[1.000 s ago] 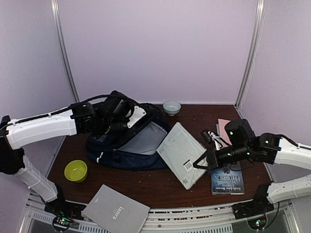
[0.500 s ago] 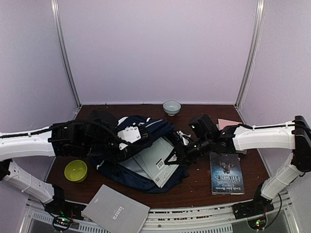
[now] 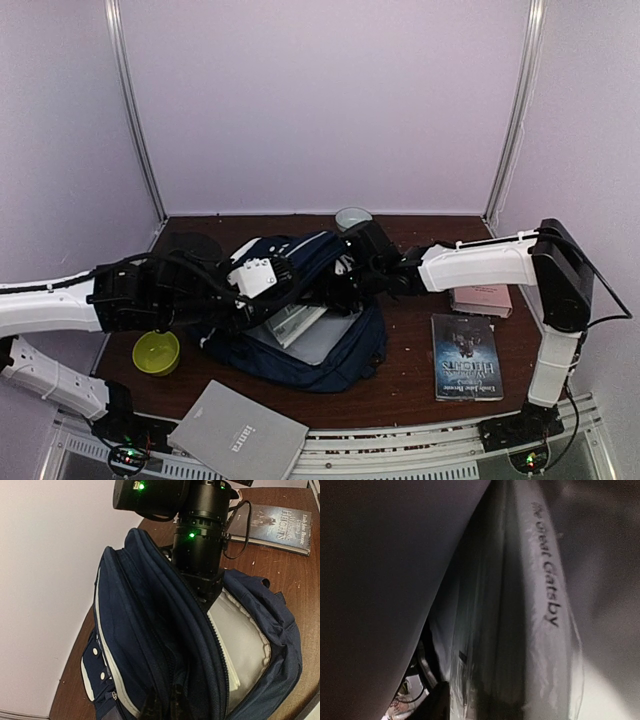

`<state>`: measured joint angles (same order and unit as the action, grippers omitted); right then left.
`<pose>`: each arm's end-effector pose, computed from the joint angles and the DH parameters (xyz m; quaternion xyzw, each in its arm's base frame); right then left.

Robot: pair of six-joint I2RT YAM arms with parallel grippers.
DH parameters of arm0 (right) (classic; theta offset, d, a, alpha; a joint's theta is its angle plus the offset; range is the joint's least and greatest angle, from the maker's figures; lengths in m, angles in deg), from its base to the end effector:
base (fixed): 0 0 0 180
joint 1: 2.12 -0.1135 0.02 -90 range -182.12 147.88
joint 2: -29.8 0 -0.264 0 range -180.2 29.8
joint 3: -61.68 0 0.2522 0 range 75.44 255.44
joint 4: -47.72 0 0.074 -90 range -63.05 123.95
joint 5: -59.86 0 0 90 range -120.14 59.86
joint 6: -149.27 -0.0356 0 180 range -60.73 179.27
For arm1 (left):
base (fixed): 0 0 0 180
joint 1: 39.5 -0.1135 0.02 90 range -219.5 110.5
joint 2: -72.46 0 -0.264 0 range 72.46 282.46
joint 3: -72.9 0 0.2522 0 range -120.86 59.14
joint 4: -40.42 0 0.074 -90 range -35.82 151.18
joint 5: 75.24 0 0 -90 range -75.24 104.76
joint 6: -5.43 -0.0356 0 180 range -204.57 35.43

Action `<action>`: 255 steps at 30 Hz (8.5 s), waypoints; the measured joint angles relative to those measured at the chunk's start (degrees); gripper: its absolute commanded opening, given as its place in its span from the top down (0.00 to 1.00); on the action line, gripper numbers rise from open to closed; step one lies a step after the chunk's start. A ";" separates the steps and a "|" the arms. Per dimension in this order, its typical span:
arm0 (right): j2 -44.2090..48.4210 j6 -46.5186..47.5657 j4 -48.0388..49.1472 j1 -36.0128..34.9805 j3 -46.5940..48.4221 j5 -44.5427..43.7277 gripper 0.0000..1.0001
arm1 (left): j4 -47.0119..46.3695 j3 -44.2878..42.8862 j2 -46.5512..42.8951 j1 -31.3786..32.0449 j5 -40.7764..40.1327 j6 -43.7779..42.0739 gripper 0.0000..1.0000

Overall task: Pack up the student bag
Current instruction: Place the book in the second largest pocket of the bag, then place the student bag in the second largest pocket, then pick up the book from the center of the board, then pass from the right arm to the left, then pass from the left arm to the right

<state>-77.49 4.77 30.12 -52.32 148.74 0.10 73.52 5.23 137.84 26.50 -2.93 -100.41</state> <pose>0.2537 0.3325 0.2141 -0.0821 0.8707 0.4792 0.0738 0.1135 -0.2283 0.3083 0.5054 0.6990 -0.0858 0.4987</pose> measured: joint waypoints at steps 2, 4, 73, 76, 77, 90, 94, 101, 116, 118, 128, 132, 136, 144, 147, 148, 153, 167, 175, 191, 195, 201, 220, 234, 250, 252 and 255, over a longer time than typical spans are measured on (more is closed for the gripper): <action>0.35 0.90 -0.85 0.17 0.00 -3.48 0.35 | -0.74 0.98 -1.18 0.00 -0.33 0.11 1.00; 1.46 2.86 -3.19 0.39 -0.37 -7.58 0.31 | -1.62 1.81 -1.81 0.00 -0.44 0.26 1.00; 47.71 17.70 -26.14 35.17 -46.36 -30.47 0.00 | -8.83 -23.63 34.71 4.74 11.58 5.86 0.23; 43.58 16.70 -25.55 37.09 -46.16 -29.64 0.00 | -7.58 -29.88 40.44 5.01 12.15 7.08 0.22; 42.21 16.63 -25.20 37.24 -45.46 -29.33 0.00 | -7.23 -30.80 41.64 5.01 12.39 7.45 0.22; 34.69 14.49 -9.40 27.45 -44.15 -12.39 0.00 | -0.87 -30.73 47.87 5.01 19.54 7.21 0.61; 32.52 13.40 -11.41 19.82 -41.48 -11.17 0.00 | 0.63 -29.97 51.82 5.11 21.20 5.99 0.64; 35.21 13.40 -21.44 17.64 -40.15 -12.96 0.00 | 3.17 -28.85 52.46 7.72 23.28 1.53 0.64; 41.24 10.71 -12.52 14.23 -48.61 -9.75 0.15 | 3.30 -33.64 59.43 8.98 25.27 0.42 0.66; 42.99 8.94 -8.85 14.25 -50.51 -9.20 0.14 | 3.52 -33.07 59.08 8.83 25.57 1.22 0.66; 49.48 -3.32 0.63 12.33 -56.98 -5.73 0.18 | 2.10 -27.08 55.19 7.52 25.66 4.24 0.65; 51.56 -5.95 0.28 10.95 -57.70 -5.86 0.20 | 2.29 -26.16 54.49 6.82 25.07 5.01 0.63; 54.23 -8.11 0.09 9.60 -59.12 -5.97 0.24 | 2.47 -25.92 54.27 5.62 25.59 5.44 0.63; 57.44 -13.64 5.95 9.57 -62.05 -7.82 0.31 | 1.99 -25.44 54.14 2.91 28.85 6.40 0.61; 57.48 -15.56 8.26 9.55 -62.93 -8.48 0.35 | 1.68 -25.29 54.14 2.43 29.86 6.82 0.60; 57.48 -16.04 8.94 9.53 -63.12 -8.74 0.35 | 1.46 -25.18 54.12 2.27 30.16 7.19 0.60; 57.22 -17.79 12.70 7.98 -63.52 -11.08 0.38 | -0.11 -24.28 54.01 0.94 33.64 9.75 0.60; 58.99 -19.39 12.15 0.11 -62.05 -8.39 0.72 | -16.31 -19.02 54.49 -2.19 35.95 16.98 0.61; 65.51 -9.94 -12.46 -0.55 -52.48 -13.31 1.00 | -25.62 -14.03 51.49 -2.21 37.05 18.36 0.49; 57.68 32.65 -46.93 -11.26 -17.57 -9.84 1.00 | -1.01 -28.70 20.72 -8.57 42.69 8.98 0.17; 53.20 38.93 -47.10 -15.37 -16.50 -9.53 1.00 | 12.11 -32.20 24.04 -9.09 49.88 5.55 0.29; 47.47 45.90 -46.38 -16.06 -13.11 -9.94 1.00 | 22.49 -32.70 26.21 -7.63 57.57 1.92 0.27; 47.28 51.98 -36.96 -16.06 -13.79 -9.75 0.21 | 14.95 -26.43 22.29 -4.98 55.78 5.44 1.00; 75.34 34.75 9.70 -12.61 -46.97 -16.52 0.06 | -4.57 -13.84 2.56 -7.98 47.95 19.17 1.00; 68.04 29.75 30.47 -12.22 -47.17 -8.20 1.00 | -11.47 -12.74 3.98 -8.26 54.55 28.37 0.68; 68.11 29.44 29.44 -12.15 -46.64 -8.59 1.00 | -10.82 -12.98 4.00 -8.24 53.09 27.89 0.33; 68.91 27.17 22.01 -12.15 -44.19 -11.82 1.00 | -6.40 -15.56 4.85 -7.89 42.71 23.91 0.25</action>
<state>-8.57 31.94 52.13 -64.47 104.55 -11.72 67.11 -10.33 142.69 18.61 39.78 -76.49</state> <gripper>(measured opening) 0.185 0.674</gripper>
